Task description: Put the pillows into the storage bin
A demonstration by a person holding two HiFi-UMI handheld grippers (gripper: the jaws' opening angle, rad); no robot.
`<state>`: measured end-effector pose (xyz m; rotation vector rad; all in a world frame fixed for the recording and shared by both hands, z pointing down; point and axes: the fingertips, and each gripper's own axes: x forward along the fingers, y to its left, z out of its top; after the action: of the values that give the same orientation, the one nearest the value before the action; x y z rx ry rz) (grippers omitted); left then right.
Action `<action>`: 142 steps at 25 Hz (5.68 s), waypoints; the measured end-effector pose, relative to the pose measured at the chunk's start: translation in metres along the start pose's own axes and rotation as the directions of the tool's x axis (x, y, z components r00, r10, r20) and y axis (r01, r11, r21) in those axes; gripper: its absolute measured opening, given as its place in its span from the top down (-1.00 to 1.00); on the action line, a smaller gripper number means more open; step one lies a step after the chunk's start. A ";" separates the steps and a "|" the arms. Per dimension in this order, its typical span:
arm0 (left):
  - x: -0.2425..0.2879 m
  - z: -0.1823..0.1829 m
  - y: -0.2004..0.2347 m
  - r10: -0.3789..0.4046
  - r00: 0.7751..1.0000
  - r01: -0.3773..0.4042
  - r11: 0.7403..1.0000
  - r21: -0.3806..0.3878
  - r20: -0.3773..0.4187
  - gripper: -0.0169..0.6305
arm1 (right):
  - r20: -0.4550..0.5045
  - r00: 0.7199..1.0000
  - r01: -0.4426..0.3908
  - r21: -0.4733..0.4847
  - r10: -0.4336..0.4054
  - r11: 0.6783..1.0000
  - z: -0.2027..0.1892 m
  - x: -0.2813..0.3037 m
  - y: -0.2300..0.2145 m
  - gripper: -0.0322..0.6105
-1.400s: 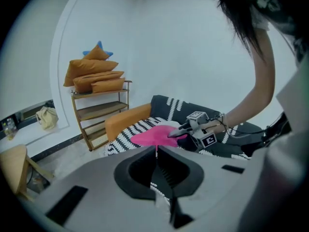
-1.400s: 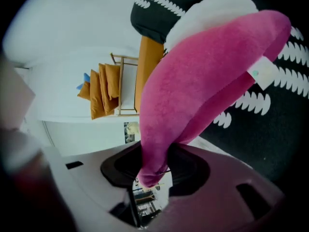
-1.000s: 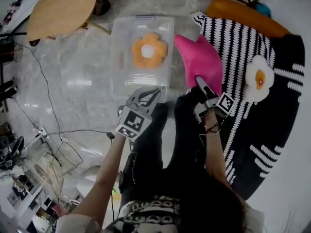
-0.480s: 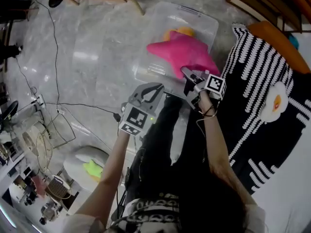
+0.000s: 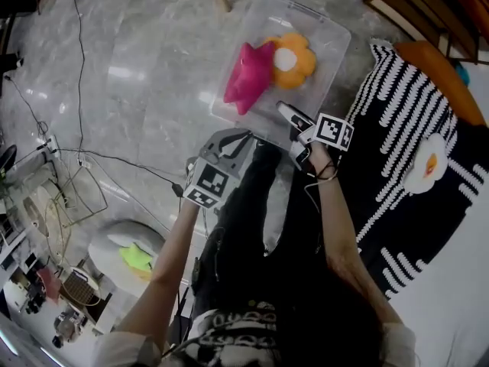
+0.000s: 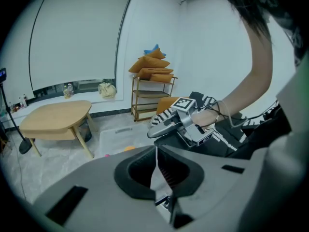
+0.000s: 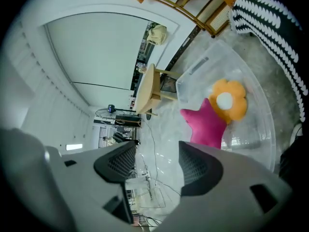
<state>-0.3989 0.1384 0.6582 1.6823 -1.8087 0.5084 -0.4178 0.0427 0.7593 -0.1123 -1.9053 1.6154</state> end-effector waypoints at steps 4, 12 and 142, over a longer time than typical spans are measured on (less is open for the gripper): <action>0.019 0.023 -0.012 -0.054 0.998 0.053 0.997 0.052 0.016 0.91 | 0.081 0.997 0.017 0.030 -0.020 0.999 0.017 -0.027 -0.007 0.01; 0.092 0.094 -0.080 -0.187 0.982 0.182 0.966 0.185 0.012 0.91 | 0.285 0.957 0.018 0.093 -0.044 0.995 0.070 -0.148 -0.050 0.01; -0.099 0.127 -0.358 -0.618 0.784 0.541 0.632 0.554 -0.061 0.91 | 0.731 0.641 0.326 0.016 -0.234 0.945 -0.255 -0.435 0.117 0.28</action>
<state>-0.0672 0.0870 0.4540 2.6192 -1.1083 0.6631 0.0204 0.0961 0.4893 0.8812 -2.4361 1.4247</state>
